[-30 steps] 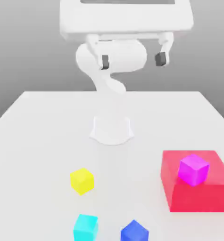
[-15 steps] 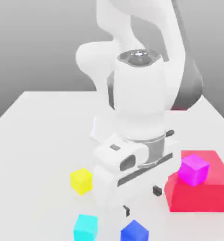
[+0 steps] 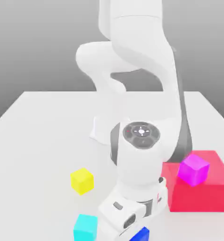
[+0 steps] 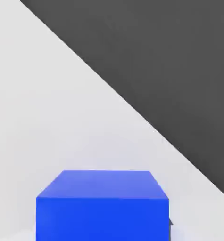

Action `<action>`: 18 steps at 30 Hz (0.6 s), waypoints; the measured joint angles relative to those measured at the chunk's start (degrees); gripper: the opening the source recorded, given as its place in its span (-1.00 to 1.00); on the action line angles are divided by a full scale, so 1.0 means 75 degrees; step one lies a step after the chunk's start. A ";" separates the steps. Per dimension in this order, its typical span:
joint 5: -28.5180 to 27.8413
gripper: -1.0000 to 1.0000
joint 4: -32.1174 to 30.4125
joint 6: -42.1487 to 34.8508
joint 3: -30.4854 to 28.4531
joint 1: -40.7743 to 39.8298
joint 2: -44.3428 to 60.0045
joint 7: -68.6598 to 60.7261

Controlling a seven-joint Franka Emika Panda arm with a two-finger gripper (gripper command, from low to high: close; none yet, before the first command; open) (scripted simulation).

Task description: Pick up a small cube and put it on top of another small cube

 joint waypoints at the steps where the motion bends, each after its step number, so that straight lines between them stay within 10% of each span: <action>1: -0.0061 -1.00 -0.0056 -0.0201 -0.0046 0.0033 -0.0257 0.0046; 18: -0.2193 -1.00 -0.3610 -0.0943 -0.1392 -0.1599 -0.4581 -0.6465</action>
